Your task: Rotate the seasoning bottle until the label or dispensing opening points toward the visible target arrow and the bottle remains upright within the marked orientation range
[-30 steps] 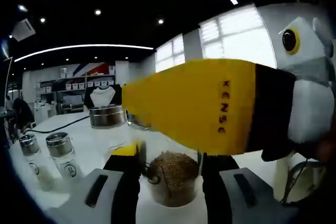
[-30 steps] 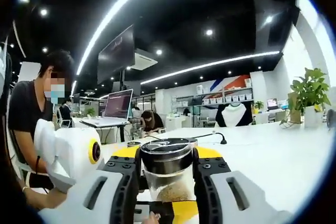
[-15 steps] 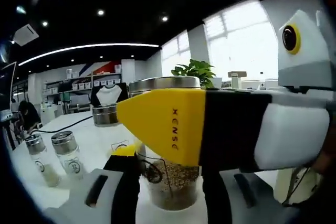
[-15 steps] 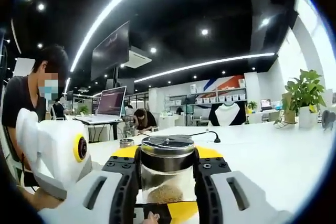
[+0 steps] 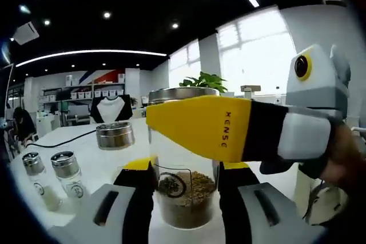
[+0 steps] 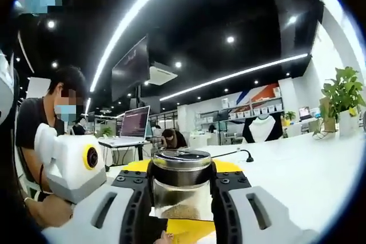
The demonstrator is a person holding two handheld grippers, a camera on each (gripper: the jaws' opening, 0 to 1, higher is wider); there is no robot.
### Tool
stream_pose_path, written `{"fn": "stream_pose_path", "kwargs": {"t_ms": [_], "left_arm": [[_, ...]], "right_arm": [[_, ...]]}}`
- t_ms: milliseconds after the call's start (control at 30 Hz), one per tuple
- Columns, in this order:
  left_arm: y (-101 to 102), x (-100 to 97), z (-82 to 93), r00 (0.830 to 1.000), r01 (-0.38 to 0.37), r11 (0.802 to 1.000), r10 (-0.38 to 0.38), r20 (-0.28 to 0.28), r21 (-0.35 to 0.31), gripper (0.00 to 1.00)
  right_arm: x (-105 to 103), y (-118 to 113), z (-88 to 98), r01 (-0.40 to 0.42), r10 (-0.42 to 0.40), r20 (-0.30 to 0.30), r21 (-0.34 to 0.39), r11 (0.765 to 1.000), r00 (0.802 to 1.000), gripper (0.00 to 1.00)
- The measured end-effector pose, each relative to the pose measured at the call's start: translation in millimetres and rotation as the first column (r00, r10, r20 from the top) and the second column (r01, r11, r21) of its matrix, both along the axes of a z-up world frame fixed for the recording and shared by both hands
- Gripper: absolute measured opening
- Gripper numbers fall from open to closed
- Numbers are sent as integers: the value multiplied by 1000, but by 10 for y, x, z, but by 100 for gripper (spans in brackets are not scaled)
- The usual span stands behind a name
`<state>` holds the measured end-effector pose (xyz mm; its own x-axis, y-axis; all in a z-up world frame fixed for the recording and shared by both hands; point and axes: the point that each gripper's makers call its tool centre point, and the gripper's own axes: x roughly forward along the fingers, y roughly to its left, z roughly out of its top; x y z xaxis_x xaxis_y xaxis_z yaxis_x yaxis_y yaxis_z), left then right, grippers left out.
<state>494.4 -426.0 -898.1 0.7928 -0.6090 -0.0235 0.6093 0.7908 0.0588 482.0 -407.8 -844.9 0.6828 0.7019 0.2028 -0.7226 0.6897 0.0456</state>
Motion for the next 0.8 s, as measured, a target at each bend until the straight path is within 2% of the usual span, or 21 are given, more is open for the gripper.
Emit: {"fn": "stream_pose_path", "kwargs": {"t_ms": [333,433,533,700,800], "left_arm": [[-133,-22,3,992,126,992,-126,1,14,47],[-199,-57,-5,977,215,977,-215,-17,-4,48],[-256,-79,-14,951,303,952,-305,-48,-46,48],[-284,-71,0,946,323,946,-323,-35,-5,48],[-307,-75,29,944,327,945,-328,-38,-33,48]], "right_arm": [[-43,-42,10,-47,47,0,7,999,999,36],[-78,-42,14,-66,66,13,-5,998,998,36],[-91,-56,21,-86,86,11,3,996,996,36],[-103,-56,36,-95,95,19,-3,996,995,36],[-102,-67,50,-98,98,21,1,995,995,36]]}}
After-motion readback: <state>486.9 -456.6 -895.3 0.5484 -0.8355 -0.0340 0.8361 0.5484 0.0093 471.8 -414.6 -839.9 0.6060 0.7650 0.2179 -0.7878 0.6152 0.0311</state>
